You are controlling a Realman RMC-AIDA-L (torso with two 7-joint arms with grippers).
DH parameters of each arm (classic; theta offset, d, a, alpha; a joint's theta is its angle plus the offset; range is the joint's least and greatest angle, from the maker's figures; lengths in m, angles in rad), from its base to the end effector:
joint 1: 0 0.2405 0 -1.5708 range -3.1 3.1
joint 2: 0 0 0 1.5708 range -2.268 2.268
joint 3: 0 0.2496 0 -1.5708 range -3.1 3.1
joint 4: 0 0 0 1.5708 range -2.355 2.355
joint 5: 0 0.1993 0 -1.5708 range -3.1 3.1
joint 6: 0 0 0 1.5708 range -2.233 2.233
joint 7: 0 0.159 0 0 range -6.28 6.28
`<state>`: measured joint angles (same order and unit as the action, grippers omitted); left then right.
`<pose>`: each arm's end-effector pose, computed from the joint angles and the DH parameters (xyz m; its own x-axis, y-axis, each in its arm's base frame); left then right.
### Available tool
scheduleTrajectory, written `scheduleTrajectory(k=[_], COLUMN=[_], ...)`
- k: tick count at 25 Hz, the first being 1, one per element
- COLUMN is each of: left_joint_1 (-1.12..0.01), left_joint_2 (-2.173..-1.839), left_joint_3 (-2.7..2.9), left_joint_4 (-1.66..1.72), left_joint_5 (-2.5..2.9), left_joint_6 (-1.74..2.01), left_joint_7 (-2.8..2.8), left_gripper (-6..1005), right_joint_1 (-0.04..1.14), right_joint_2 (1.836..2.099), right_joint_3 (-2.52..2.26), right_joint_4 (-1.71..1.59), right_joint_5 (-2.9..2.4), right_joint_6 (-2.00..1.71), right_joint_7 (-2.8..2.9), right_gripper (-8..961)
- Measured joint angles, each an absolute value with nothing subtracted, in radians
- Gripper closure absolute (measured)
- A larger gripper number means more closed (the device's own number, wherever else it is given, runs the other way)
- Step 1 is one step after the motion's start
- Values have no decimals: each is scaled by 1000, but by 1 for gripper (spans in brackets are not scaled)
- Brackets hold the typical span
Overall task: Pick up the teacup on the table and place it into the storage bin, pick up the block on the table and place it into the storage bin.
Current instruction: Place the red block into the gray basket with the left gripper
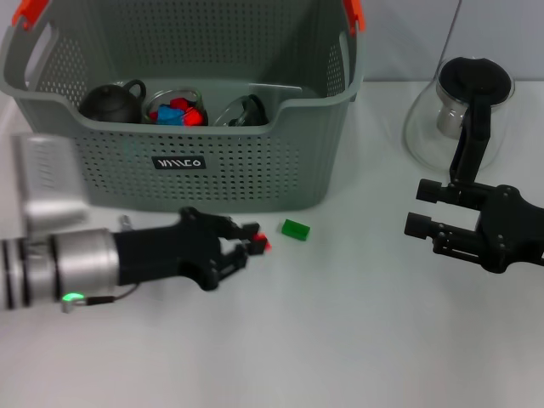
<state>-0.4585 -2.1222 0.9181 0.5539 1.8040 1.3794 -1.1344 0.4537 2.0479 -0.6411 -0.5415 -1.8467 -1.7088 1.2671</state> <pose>-0.2508 0.3064 -0.0587 0.8353 0.2396 0.4949 0.3853 -0.8972 -0.2159 0.2515 0.2941 0.0043 0.6727 -0.2968 -0.6777 -0.4670 -0.8808 -0.0779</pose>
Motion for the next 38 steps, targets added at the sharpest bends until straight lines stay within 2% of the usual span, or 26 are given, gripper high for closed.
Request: scheduleTrajectory(k=[10,21,22,23,25,29,34,38], left_joint_1=[-478,-651,-651,-702,-732,-779,-769,-740], left_joint_2=[-2071,-1969,-1969,-1951,-1943,-1946,-1998,-2022], left_joint_3=[544,483,483,525,563,680,723,717], left_joint_4=[602,787,787,831,855,897,958,1009], left_joint_5=[1788,1815,1815,1908,1982,2179,2293,2294], left_joint_6=[1669,1579,1579,1508,1456,1332,1185,1177], left_joint_7=[-1365,-1788,-1788,-1864,-1906,-2002,-2088,-2090], left_gripper=[820,821,821,821,820,799,747,705], right_joint_1=[460,461,462,462,463,463,464,465], right_joint_2=[2049,2055,2056,2057,2058,2060,2060,2060], right_joint_3=[-641,-641,-641,-641,-641,-641,-641,-641], right_joint_4=[-541,-542,-542,-542,-541,-542,-541,-541], right_joint_5=[-1847,-1847,-1847,-1848,-1848,-1848,-1848,-1847], right_joint_6=[-1709,-1709,-1709,-1709,-1709,-1709,-1709,-1708], right_joint_7=[1267,1264,1263,1263,1263,1260,1260,1259], right_gripper=[280,279,279,279,279,280,280,280])
